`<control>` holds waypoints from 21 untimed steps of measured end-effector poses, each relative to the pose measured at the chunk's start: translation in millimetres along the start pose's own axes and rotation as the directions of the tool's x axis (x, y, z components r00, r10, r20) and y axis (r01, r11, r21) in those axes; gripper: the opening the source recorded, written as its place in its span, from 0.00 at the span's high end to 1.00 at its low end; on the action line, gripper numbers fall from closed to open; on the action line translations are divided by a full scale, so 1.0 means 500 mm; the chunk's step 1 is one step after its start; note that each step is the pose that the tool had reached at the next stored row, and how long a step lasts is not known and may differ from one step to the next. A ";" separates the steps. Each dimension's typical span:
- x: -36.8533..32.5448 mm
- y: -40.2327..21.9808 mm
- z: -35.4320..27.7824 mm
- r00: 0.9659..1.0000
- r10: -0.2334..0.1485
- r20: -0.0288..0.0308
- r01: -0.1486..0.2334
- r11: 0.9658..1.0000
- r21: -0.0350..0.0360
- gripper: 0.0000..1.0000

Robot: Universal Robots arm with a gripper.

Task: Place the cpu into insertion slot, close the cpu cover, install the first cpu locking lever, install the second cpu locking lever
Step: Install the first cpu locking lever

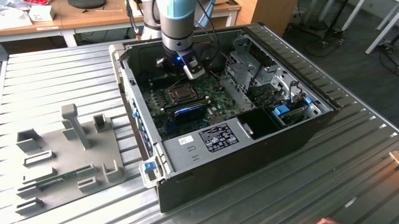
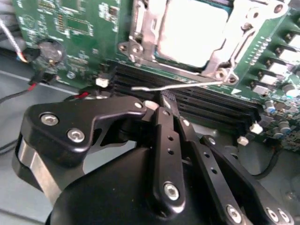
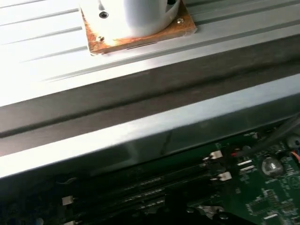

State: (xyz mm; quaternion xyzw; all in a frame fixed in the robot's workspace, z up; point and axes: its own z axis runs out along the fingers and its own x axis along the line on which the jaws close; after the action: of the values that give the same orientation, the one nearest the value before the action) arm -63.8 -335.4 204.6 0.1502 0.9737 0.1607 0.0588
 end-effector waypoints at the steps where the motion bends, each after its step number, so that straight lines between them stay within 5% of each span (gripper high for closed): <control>1: 0.004 0.000 0.001 1.000 0.000 0.001 0.000 1.000 0.000 0.90; 12: 0.023 0.012 0.004 1.000 -0.002 0.005 0.002 1.000 -0.003 0.90; 21: 0.021 0.020 -0.019 1.000 -0.002 0.006 0.002 1.000 -0.003 0.90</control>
State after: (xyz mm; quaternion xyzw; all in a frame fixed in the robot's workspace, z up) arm -72.7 -325.9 216.2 0.1498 0.9735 0.1616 0.0619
